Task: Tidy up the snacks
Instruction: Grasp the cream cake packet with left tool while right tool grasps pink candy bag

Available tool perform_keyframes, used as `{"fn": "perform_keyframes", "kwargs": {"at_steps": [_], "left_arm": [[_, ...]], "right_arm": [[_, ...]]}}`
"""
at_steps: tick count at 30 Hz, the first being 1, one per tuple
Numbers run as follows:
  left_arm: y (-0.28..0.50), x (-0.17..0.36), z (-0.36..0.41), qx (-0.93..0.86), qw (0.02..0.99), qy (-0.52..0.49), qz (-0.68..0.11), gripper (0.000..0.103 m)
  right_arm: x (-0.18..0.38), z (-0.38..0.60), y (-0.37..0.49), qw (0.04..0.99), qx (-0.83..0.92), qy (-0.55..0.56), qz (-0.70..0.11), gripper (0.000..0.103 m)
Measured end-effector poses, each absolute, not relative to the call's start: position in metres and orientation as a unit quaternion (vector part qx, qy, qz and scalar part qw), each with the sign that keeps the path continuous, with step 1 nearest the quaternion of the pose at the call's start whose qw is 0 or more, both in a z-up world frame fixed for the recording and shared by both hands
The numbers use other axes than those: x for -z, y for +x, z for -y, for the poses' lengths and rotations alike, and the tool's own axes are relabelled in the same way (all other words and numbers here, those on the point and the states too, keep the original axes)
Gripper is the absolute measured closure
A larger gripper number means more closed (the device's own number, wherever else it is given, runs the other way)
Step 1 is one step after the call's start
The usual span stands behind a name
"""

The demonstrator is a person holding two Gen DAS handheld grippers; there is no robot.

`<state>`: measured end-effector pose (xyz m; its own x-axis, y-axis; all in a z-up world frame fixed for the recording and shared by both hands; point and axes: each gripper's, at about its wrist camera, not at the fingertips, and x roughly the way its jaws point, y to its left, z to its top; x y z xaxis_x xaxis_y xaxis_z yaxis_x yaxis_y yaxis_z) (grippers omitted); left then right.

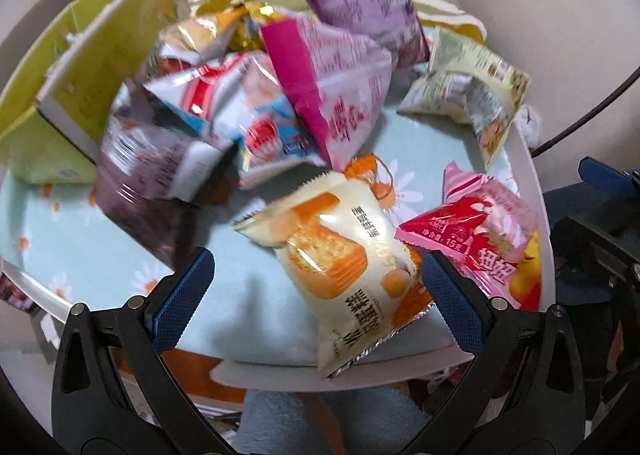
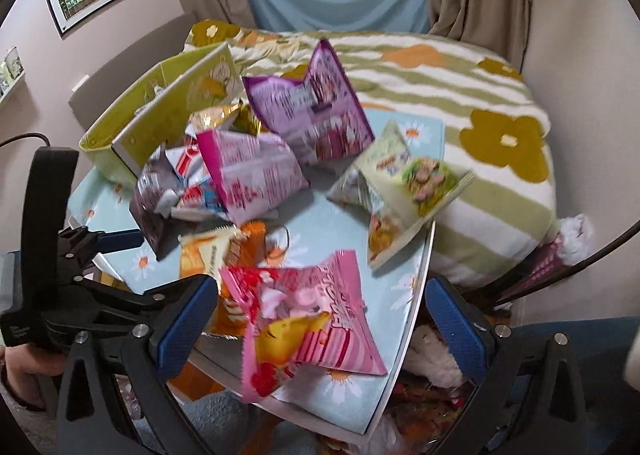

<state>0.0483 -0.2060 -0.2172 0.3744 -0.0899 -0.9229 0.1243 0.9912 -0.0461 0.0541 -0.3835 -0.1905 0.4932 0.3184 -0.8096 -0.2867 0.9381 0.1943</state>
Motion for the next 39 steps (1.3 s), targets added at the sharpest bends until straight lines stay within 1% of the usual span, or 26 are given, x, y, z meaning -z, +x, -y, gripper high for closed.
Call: {"fn": "perform_keyframes", "kwargs": {"at_steps": [5, 9, 10, 11, 13, 14, 22, 26, 28, 32, 35, 38, 39], "left_arm": [[0.055, 0.233, 0.208, 0.067, 0.822, -0.016, -0.565, 0.000], [0.060, 0.245, 0.212, 0.059, 0.814, -0.020, -0.578, 0.000], [0.062, 0.247, 0.212, 0.060, 0.811, -0.025, -0.581, 0.004], [0.062, 0.250, 0.212, 0.061, 0.808, -0.031, -0.585, 0.015], [0.061, 0.257, 0.213, 0.065, 0.801, -0.036, -0.594, 0.027], [0.061, 0.260, 0.212, 0.066, 0.798, -0.039, -0.598, 0.032], [0.047, 0.263, 0.207, 0.071, 0.798, -0.010, -0.598, 0.036], [0.041, 0.260, 0.206, 0.079, 0.802, 0.011, -0.592, 0.037], [0.041, 0.260, 0.205, 0.081, 0.803, 0.022, -0.590, 0.037], [0.044, 0.258, 0.209, 0.081, 0.805, 0.030, -0.587, 0.038], [0.044, 0.259, 0.211, 0.081, 0.805, 0.032, -0.587, 0.039], [0.044, 0.257, 0.213, 0.086, 0.806, 0.034, -0.584, 0.040], [0.044, 0.256, 0.216, 0.086, 0.806, 0.036, -0.584, 0.040]], "right_arm": [[0.211, 0.385, 0.058, 0.849, -0.200, 0.008, -0.489, 0.000], [0.226, 0.383, 0.061, 0.837, -0.214, -0.002, -0.504, 0.000], [0.229, 0.382, 0.062, 0.834, -0.217, -0.005, -0.508, 0.000], [0.232, 0.382, 0.064, 0.830, -0.220, -0.008, -0.512, 0.000], [0.237, 0.381, 0.065, 0.825, -0.224, -0.009, -0.519, 0.000], [0.239, 0.380, 0.067, 0.823, -0.225, -0.006, -0.522, 0.000], [0.253, 0.374, 0.072, 0.809, -0.237, 0.015, -0.537, 0.000], [0.257, 0.361, 0.074, 0.810, -0.234, -0.019, -0.538, 0.000], [0.262, 0.358, 0.073, 0.804, -0.238, -0.018, -0.544, 0.004], [0.268, 0.353, 0.069, 0.805, -0.238, -0.023, -0.543, 0.007], [0.269, 0.351, 0.067, 0.805, -0.241, -0.026, -0.542, 0.014], [0.266, 0.353, 0.066, 0.805, -0.248, -0.023, -0.539, 0.029], [0.265, 0.353, 0.064, 0.805, -0.249, -0.021, -0.538, 0.030]]}}
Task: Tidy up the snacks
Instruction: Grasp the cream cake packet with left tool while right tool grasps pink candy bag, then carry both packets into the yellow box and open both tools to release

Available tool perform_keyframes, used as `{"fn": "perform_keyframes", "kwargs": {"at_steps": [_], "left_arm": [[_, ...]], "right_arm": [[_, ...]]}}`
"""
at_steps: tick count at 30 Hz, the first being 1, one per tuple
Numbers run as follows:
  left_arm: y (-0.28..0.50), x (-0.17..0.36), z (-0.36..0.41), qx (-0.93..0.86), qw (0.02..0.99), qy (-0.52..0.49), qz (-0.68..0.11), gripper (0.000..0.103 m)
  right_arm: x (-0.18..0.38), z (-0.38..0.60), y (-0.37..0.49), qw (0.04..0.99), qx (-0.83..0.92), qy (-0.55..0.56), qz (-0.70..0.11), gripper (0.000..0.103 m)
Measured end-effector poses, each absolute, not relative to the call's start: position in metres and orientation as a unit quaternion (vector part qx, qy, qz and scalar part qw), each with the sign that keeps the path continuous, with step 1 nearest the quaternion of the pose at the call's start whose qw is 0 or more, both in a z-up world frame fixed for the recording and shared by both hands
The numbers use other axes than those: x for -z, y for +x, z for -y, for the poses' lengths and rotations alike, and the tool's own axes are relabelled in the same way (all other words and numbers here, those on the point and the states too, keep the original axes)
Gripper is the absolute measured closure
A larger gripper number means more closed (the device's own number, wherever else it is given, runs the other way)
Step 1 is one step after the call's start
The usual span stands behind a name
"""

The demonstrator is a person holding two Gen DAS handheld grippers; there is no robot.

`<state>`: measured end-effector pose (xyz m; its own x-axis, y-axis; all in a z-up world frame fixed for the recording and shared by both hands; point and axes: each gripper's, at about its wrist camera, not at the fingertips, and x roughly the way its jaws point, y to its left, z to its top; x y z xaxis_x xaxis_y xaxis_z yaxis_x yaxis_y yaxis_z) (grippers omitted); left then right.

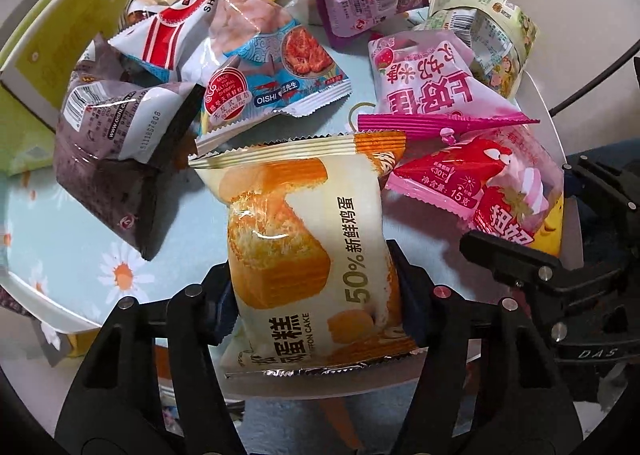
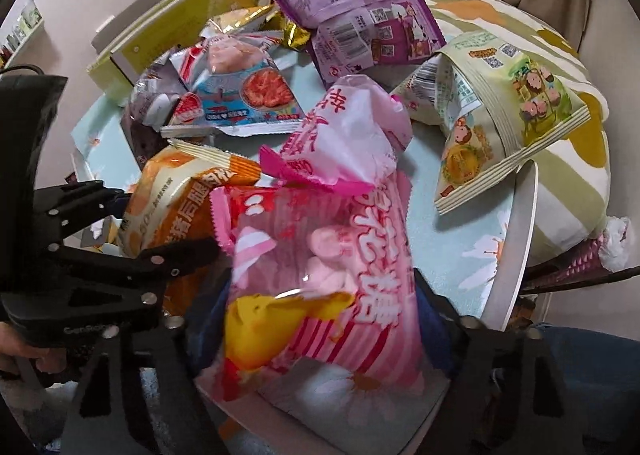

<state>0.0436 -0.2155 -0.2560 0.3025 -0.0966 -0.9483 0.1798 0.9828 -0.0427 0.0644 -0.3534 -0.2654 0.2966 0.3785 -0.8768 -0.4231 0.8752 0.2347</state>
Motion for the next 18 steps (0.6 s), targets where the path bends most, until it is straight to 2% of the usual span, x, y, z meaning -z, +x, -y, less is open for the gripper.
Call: {"fn": "perform_keyframes", "kwargs": {"at_steps": [4, 18], "left_arm": [[0.038, 0.246, 0.216, 0.087, 0.807, 0.039, -0.583, 0.041], [0.021, 0.169, 0.210, 0.106, 0.833, 0.036, -0.541, 0.041]], "right_arm": [[0.262, 0.352, 0.060, 0.806, -0.248, -0.019, -0.537, 0.036], [0.207, 0.365, 0.042, 0.830, -0.244, -0.007, -0.502, 0.036]]}}
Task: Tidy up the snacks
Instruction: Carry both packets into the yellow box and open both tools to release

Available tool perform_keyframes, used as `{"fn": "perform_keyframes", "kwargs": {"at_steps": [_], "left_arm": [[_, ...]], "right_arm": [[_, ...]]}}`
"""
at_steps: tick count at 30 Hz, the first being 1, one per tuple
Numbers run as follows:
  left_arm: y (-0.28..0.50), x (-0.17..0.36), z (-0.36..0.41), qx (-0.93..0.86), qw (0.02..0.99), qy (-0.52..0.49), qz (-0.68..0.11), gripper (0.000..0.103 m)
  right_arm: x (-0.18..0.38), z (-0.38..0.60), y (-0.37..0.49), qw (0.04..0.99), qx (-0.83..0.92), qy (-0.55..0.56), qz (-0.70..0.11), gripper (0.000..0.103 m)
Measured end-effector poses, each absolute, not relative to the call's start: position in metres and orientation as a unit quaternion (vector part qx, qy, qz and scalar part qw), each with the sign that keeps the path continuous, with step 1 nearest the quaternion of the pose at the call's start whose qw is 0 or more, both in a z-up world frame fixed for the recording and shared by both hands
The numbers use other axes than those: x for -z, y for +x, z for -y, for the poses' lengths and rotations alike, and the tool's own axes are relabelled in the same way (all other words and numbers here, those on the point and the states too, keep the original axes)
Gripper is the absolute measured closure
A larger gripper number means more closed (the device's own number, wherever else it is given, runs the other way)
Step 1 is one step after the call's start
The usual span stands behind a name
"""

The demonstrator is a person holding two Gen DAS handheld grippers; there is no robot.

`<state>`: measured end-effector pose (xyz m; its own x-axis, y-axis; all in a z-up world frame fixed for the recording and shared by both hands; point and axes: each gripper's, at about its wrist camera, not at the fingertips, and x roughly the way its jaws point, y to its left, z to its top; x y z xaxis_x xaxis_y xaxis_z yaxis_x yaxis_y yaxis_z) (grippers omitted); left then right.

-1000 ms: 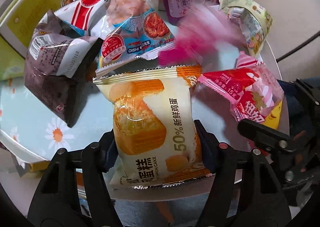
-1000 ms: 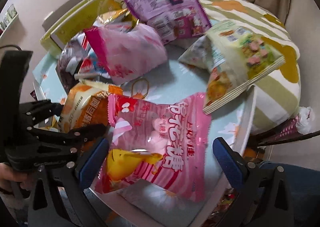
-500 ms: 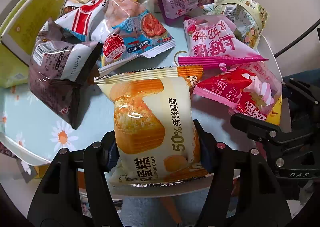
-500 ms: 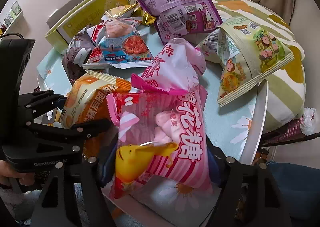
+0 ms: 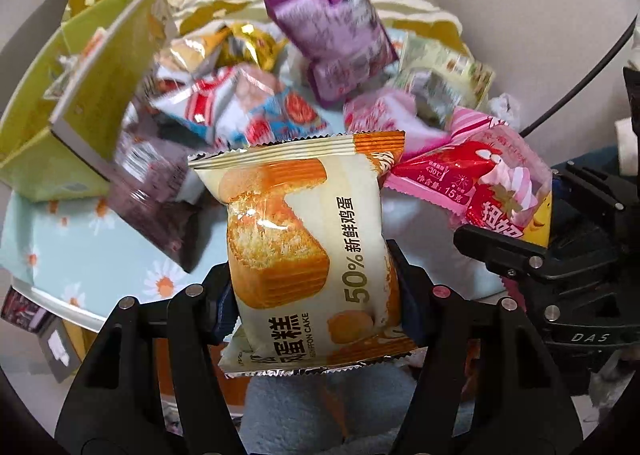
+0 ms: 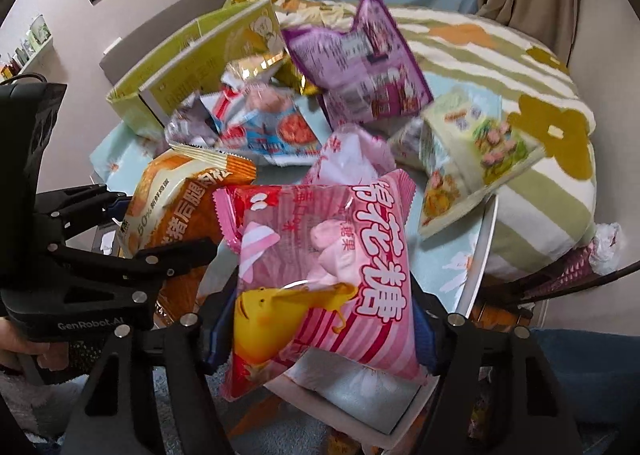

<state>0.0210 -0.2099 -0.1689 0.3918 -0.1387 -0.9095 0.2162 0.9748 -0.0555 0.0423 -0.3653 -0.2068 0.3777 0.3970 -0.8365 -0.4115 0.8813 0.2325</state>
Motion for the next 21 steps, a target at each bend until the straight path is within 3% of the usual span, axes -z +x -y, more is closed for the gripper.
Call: {"fn": "perform_keyframes", "kwargs": {"at_steps": [21], "left_arm": [[0.115, 0.059, 0.082, 0.089, 0.887, -0.010, -0.454, 0.041]], "right_arm": [[0.099, 0.281, 0.114, 0.873, -0.233, -0.023, -0.427, 0.036]]}}
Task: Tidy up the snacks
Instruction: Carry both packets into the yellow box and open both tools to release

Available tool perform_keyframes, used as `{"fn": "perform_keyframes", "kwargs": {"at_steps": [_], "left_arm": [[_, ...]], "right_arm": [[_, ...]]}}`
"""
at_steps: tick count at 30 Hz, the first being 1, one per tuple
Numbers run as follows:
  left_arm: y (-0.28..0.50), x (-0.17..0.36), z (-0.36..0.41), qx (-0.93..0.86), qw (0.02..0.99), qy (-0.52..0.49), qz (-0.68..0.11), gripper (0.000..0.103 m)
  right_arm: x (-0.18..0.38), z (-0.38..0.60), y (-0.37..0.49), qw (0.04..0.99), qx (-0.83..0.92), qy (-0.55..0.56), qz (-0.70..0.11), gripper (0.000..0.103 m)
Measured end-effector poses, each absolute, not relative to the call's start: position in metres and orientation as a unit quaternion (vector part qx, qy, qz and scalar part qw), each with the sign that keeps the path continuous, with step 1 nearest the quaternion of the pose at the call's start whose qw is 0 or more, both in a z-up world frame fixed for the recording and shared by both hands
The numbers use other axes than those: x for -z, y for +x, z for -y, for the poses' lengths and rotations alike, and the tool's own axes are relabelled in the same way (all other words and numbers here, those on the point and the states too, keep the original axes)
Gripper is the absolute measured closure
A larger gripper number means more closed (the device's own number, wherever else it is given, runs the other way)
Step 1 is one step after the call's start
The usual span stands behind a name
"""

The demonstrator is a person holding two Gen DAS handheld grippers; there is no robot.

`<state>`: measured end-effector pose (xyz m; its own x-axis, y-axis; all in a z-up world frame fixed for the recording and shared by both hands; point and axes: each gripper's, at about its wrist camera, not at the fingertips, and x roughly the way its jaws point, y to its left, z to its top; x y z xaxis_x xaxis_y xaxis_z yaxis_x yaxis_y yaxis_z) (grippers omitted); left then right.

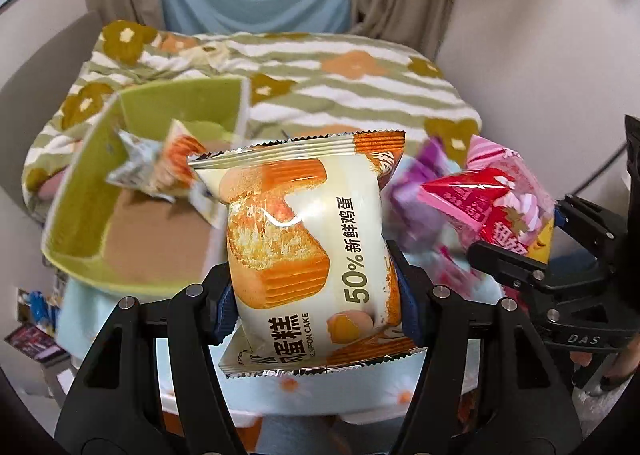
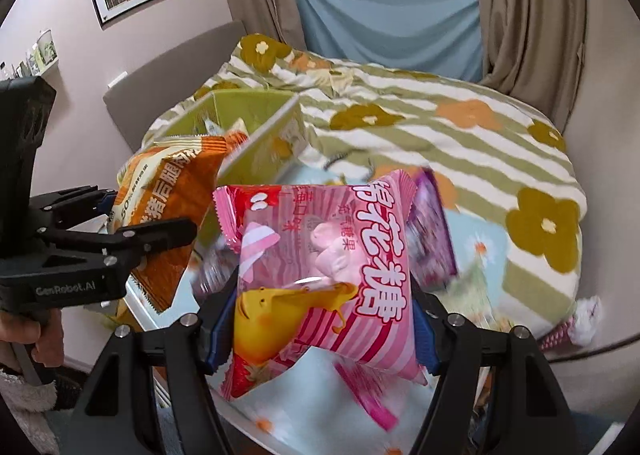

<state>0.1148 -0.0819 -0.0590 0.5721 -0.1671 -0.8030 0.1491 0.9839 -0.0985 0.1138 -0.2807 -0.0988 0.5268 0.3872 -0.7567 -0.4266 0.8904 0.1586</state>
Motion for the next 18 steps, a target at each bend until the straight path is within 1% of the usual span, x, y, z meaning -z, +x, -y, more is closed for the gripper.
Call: {"fn": "perform_keyframes", "kwargs": {"at_steps": [5, 9, 13, 18], "left_arm": [[0.153, 0.057, 0.025, 0.059, 0.888, -0.011, -0.455, 0.041], [0.183, 0.069, -0.023, 0.035, 0.883, -0.018, -0.468, 0.041], [0.209, 0.097, -0.067, 0.010, 0.870, -0.007, -0.494, 0.041], [0.224, 0.135, -0.098, -0.006, 0.852, 0.026, -0.523, 0.041]], "right_arm": [[0.082, 0.228, 0.148, 0.877, -0.244, -0.026, -0.413, 0.036], [0.080, 0.182, 0.177, 0.874, -0.252, -0.026, -0.414, 0.036], [0.085, 0.140, 0.206, 0.867, -0.261, -0.021, -0.423, 0.036], [0.102, 0.091, 0.230, 0.857, -0.263, -0.020, -0.442, 0.036]]}}
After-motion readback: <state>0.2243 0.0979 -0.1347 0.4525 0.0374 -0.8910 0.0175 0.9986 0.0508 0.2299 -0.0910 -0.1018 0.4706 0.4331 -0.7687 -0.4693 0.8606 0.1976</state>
